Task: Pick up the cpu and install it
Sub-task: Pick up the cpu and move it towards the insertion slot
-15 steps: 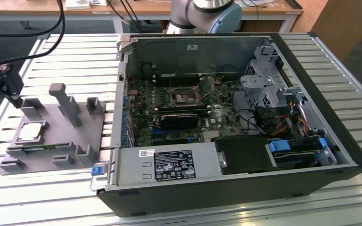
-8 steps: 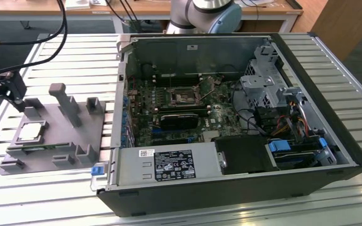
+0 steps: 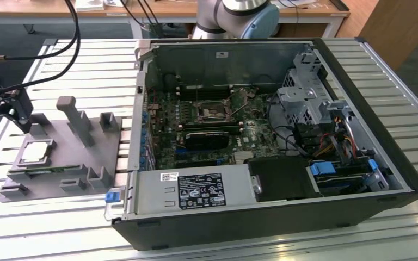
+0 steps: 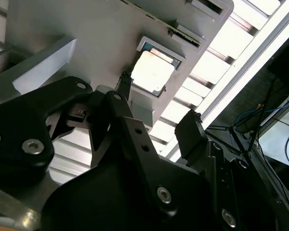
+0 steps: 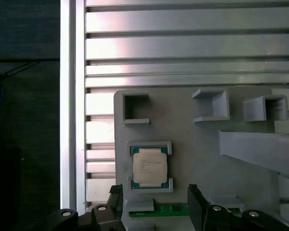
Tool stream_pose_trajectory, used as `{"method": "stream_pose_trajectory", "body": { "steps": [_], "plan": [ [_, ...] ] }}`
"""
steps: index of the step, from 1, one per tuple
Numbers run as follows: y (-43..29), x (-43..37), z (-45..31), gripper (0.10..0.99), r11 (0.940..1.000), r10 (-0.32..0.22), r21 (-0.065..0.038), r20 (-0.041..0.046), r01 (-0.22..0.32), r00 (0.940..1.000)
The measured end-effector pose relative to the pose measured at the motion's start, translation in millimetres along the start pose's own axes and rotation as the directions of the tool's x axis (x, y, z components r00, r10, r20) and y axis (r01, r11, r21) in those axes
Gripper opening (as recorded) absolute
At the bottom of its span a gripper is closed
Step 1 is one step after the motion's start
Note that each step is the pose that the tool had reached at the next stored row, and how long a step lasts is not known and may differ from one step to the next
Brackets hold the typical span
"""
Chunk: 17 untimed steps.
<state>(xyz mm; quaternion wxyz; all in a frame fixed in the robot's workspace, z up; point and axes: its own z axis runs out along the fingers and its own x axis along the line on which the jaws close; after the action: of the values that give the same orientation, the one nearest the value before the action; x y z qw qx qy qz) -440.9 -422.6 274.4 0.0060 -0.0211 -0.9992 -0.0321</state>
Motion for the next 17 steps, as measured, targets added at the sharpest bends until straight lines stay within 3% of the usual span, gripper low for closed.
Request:
{"method": "stream_pose_trajectory", "body": {
  "steps": [4, 17],
  "plan": [
    [-0.2, 0.0, 3.7, 0.647, 1.0000, 0.001, 0.001, -0.0165, -0.001, 0.9999],
    [-1.6, -0.4, 24.0, 0.647, 1.0000, 0.000, 0.000, -0.0182, 0.000, 0.9998]
  ]
}}
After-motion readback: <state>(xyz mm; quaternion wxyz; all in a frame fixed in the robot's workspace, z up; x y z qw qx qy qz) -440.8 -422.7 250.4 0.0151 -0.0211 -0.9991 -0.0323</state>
